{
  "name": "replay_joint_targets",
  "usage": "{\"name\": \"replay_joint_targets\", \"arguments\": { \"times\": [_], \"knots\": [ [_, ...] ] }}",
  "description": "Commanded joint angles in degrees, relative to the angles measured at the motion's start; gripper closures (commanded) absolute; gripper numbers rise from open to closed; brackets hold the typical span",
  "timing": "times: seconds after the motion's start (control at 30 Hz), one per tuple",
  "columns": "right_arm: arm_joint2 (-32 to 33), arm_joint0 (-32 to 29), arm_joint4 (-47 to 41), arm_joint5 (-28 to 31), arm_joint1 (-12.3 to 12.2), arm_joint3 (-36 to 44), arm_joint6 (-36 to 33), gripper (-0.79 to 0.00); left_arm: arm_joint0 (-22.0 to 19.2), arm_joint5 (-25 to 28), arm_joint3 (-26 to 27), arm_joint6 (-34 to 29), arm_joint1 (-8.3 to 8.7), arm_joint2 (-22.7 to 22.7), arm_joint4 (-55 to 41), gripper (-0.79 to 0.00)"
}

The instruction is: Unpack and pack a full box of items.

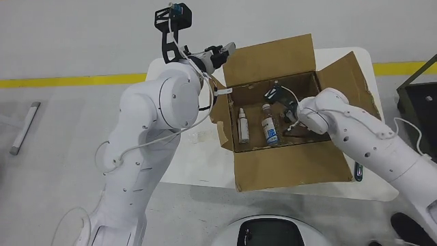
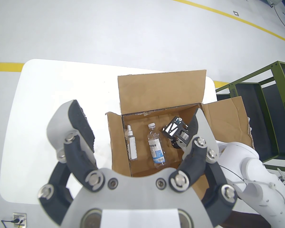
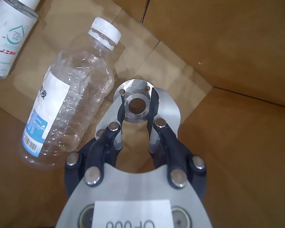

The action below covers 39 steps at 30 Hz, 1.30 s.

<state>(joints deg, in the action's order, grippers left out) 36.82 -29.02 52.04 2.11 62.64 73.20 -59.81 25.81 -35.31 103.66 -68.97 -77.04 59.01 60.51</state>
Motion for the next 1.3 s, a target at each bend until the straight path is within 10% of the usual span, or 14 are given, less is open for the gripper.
{"name": "replay_joint_targets", "arguments": {
  "times": [0.0, 0.27, 0.5, 0.63, 0.8, 1.27],
  "knots": [
    [-0.29, 0.33, -0.01, 0.12, 0.44, -0.92, -0.19, -0.08, 0.0, 0.0, 0.0, 0.0, 0.0, 0.0, 0.0, -0.785],
    [-0.14, 0.75, 0.13, 0.69, 1.62, -2.89, -0.84, -0.357, 0.0, 0.0, 0.0, 0.0, 0.0, 0.0, 0.0, -0.785],
    [2.3, 0.58, 1.37, 0.72, 1.35, -0.72, -1.56, -0.376, 0.0, 0.0, 0.0, 0.0, 0.0, 0.0, 0.0, -0.785],
    [7.08, -0.52, 3.65, 0.22, -0.25, 6.34, -2.59, -0.311, 0.0, 0.0, 0.0, 0.0, 0.0, 0.0, 0.0, -0.785],
    [17.97, -5.11, 9.79, -1.25, -3.65, 20.88, -4.1, -0.043, 0.0, 0.0, 0.0, 0.0, 0.0, 0.0, 0.0, -0.785],
    [53.47, -30.08, 24.69, -18.54, -8.59, 44.94, -14.51, 0.0, 0.0, 0.0, 0.0, 0.0, 0.0, 0.0, 0.0, -0.785]
  ]
}}
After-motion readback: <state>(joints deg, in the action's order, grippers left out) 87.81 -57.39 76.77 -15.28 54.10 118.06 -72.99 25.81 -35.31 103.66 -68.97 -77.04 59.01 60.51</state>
